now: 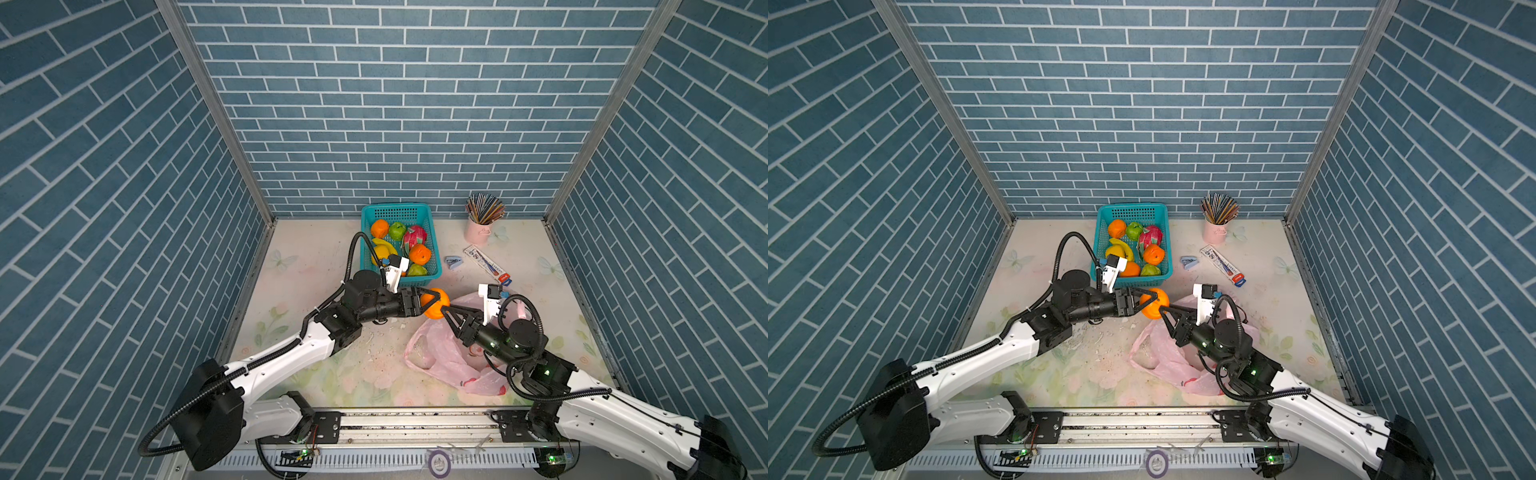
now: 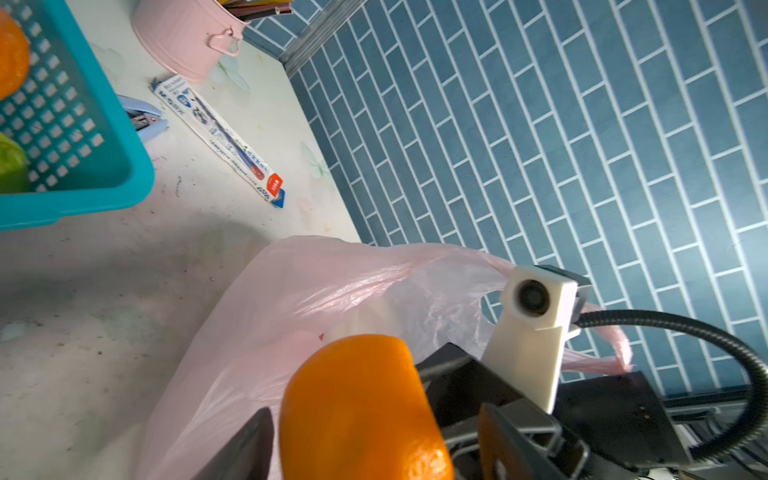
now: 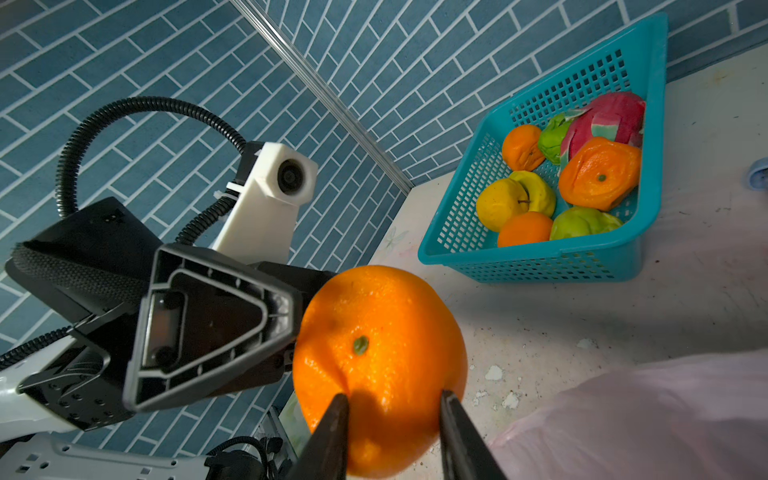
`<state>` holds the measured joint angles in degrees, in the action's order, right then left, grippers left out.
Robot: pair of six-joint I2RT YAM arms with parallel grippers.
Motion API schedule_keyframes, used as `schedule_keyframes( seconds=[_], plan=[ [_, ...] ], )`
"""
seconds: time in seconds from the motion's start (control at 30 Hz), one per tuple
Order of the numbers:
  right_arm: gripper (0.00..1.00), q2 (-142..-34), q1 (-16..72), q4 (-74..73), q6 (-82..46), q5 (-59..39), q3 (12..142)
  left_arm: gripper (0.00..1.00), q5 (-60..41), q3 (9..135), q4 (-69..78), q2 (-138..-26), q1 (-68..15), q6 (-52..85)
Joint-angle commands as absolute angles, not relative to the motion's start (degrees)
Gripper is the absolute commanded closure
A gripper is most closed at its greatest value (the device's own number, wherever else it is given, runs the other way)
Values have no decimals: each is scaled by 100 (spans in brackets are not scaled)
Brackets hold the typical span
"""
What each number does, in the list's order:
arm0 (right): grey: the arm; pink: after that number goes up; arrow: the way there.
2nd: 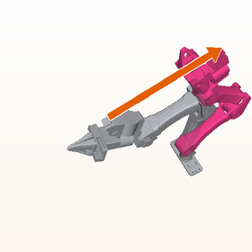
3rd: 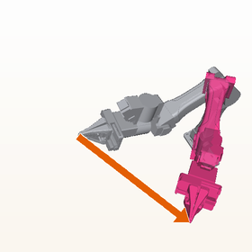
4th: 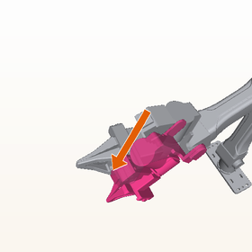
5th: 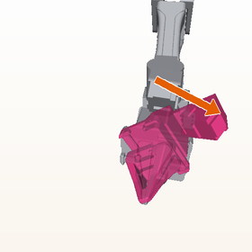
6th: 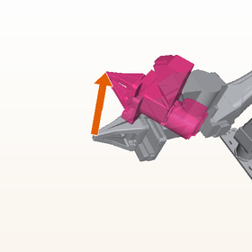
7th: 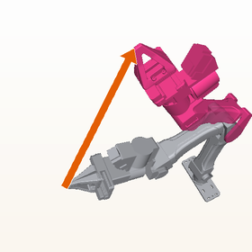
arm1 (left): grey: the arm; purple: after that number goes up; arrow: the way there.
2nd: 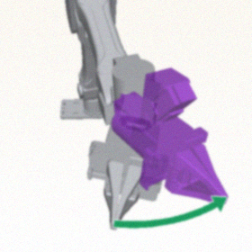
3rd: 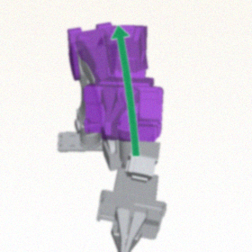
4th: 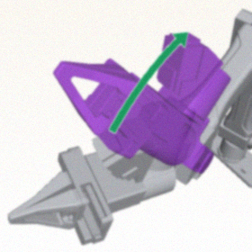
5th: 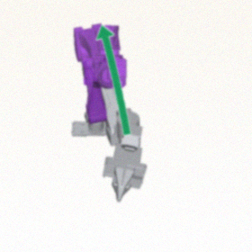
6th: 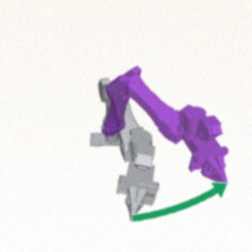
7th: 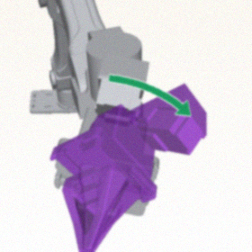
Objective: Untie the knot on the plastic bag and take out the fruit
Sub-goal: 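Pass the orange from the right gripper to the left gripper, then place the orange into the teal basket with the left gripper while the right withdraws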
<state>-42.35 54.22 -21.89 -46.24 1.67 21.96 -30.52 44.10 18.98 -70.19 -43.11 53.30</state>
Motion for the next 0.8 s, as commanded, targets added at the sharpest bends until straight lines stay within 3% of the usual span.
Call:
schedule_keyframes(
  seconds=[0.0, 0.07, 0.2, 0.3, 0.37, 0.57, 0.77],
  plan=[
    [64, -4362, 5399, -2477, -4688, 3, 2325, 41, -3359, 4377, 2638, -6920, -4289, 5543],
    [64, -4440, 5403, -2554, -4748, -95, 2384, 53, -3334, 4413, 2495, -6861, -4298, 5453],
    [60, -4573, 5407, -2604, -4772, -289, 2564, 62, -3185, 4571, 2016, -6735, -4272, 5295],
    [37, -4622, 5426, -2563, -4873, -400, 2728, 63, -2998, 4658, 1748, -6584, -4156, 5107],
    [31, -4623, 5511, -2583, -4922, -416, 2842, 63, -2761, 4696, 1544, -6422, -3961, 4906],
    [27, -4632, 5850, -2513, -4868, -360, 3294, 62, -2154, 5021, 1028, -6385, -3259, 4088],
    [26, -4702, 5917, -2128, -4436, -280, 4163, 63, -1867, 5473, 981, -7069, -2855, 3442]
  ],
)
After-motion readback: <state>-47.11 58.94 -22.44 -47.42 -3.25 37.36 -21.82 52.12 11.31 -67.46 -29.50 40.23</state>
